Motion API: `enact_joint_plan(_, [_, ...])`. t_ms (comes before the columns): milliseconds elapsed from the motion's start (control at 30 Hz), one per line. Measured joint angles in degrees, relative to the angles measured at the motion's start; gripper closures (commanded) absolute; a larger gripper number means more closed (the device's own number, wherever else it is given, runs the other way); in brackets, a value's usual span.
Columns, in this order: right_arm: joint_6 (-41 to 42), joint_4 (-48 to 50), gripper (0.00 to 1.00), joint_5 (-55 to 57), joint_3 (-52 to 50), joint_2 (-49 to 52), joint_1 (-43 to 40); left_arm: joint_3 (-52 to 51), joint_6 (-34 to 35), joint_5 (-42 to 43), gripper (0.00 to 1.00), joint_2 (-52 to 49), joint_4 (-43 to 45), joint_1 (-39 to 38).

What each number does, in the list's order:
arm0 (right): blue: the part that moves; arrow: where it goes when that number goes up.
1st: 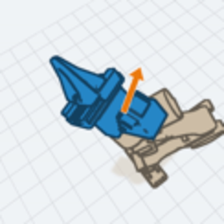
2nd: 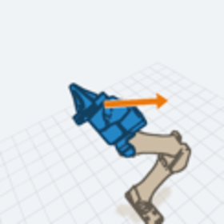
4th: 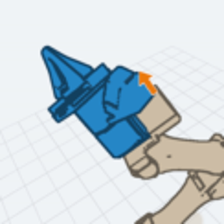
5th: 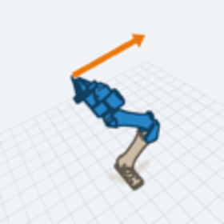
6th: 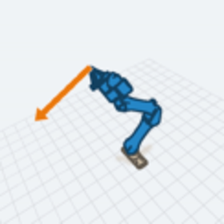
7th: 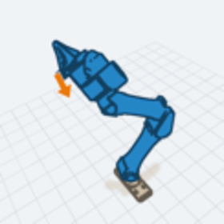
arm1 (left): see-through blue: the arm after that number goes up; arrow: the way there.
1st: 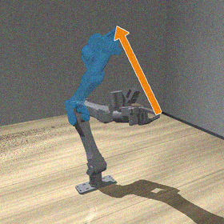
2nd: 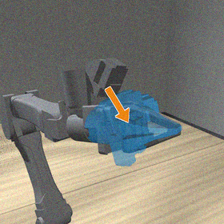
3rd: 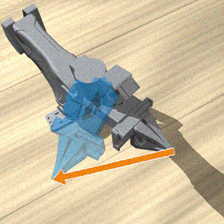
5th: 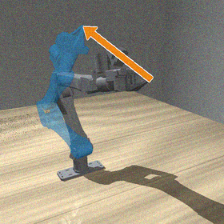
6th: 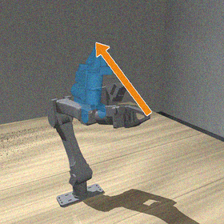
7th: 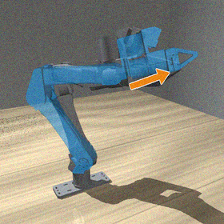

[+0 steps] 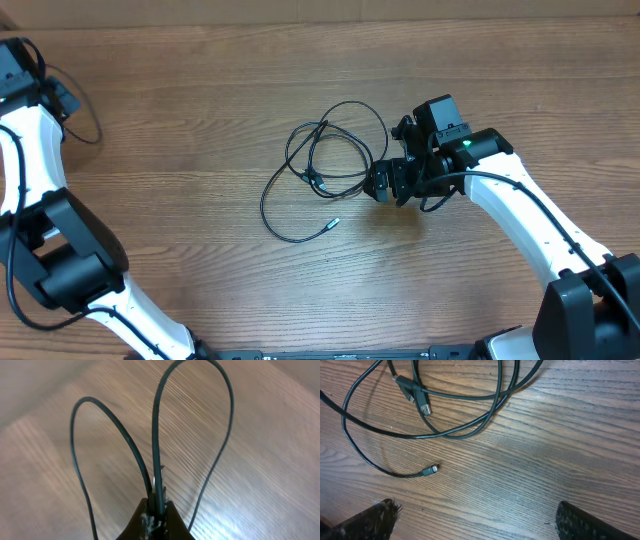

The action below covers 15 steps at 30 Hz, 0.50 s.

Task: Untangle cables

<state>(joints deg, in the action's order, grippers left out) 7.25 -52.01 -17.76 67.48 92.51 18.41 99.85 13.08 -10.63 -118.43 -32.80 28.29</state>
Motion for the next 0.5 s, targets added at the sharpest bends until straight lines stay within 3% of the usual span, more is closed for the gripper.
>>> enact_joint_plan(200, [0.0,0.0,0.0,0.0,0.0,0.0,0.0,-0.7,-5.9,5.7,0.9,-8.0,-1.2,0.3])
enact_joint_plan(333, [0.0,0.0,0.0,0.0,0.0,0.0,0.0,-1.4,-7.4,5.8,0.7,-12.6,-1.9,0.6])
enact_joint_plan(400, [0.0,0.0,0.0,0.0,0.0,0.0,0.0,-1.0,-7.9,5.4,0.52,-12.5,-1.4,1.0])
enact_joint_plan(467, [0.0,0.0,0.0,0.0,0.0,0.0,0.0,-1.0,-7.9,5.5,0.46,-12.8,-1.6,1.5])
enact_joint_plan(500, [0.0,0.0,0.0,0.0,0.0,0.0,0.0,-1.0,-7.8,5.3,0.37,-12.7,-1.5,1.7])
